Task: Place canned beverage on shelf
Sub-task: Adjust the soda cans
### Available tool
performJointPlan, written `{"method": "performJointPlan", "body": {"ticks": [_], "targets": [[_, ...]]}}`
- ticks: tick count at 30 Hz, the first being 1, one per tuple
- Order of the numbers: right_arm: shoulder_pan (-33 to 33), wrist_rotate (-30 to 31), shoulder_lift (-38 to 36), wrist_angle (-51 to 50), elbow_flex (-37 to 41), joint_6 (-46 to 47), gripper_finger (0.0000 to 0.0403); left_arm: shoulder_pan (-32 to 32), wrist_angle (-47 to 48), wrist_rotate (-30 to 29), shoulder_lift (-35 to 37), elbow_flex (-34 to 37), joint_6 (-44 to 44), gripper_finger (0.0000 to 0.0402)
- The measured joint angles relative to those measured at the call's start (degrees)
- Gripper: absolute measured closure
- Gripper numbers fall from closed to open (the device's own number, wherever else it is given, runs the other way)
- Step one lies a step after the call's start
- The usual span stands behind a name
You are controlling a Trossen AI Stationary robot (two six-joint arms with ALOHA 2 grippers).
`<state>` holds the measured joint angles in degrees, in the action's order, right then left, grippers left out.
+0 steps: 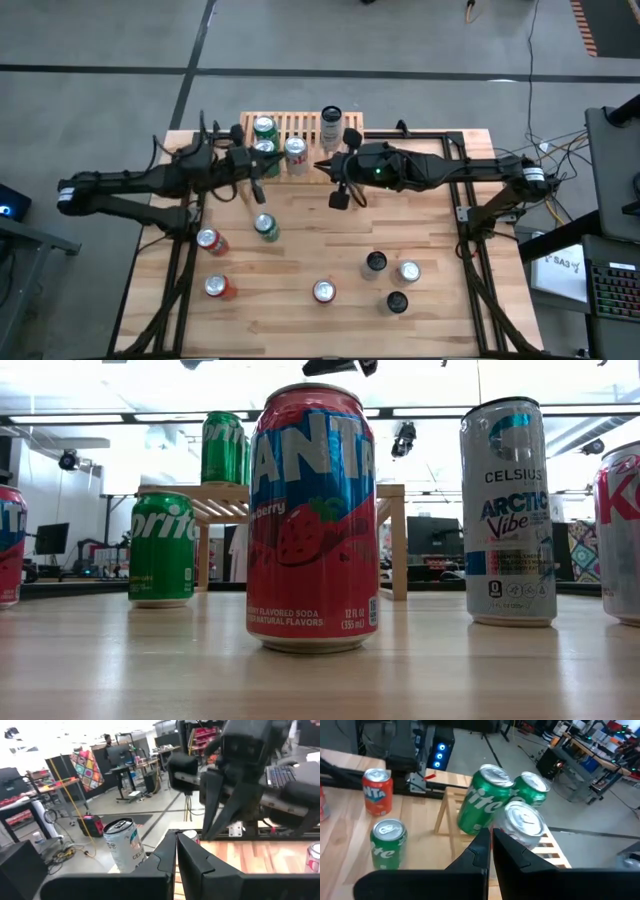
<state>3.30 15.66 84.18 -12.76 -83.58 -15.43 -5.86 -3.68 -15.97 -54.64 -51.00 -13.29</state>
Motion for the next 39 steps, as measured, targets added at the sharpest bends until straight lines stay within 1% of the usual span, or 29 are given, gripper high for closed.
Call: {"method": "performJointPlan", "body": {"ticks": [3,8,12,18,20,24,26,39], "targets": [[0.76,-1.04,-0.54,-0.01,0.38,1.03,0.0394,-3.10,2.04,2.98,-2.28,-1.48,0.08,0.0401],[0.81,-1.37,-0.92,-0.78,1.86,0.74,0.0394,-6.24,7.60,3.34,-6.00,-5.47,0.28,0.0401],[1.75,-1.46,-3.38,-0.98,3.69,0.45,0.0394,-7.03,10.64,3.37,-8.42,-8.17,0.21,0.0401],[3.15,-1.29,-9.02,-1.65,7.85,0.73,0.0394,-7.38,12.20,3.16,-11.24,-10.68,0.08,0.0401],[3.25,-1.33,-10.65,-1.45,9.25,0.85,0.0394,-7.42,13.46,2.89,-12.18,-11.43,0.29,0.0401],[3.27,-1.31,-12.46,-1.48,10.94,0.87,0.0394,-7.38,18.82,-2.11,-14.12,-13.59,2.17,0.0401],[3.29,-1.31,-12.69,-1.45,11.43,0.87,0.0394,-7.40,22.02,-3.37,-15.13,-14.81,3.34,0.0401],[3.25,-1.31,-12.59,-1.50,11.85,0.47,0.0394,-7.04,30.52,-3.56,-18.81,-20.19,7.96,0.0401]]}}
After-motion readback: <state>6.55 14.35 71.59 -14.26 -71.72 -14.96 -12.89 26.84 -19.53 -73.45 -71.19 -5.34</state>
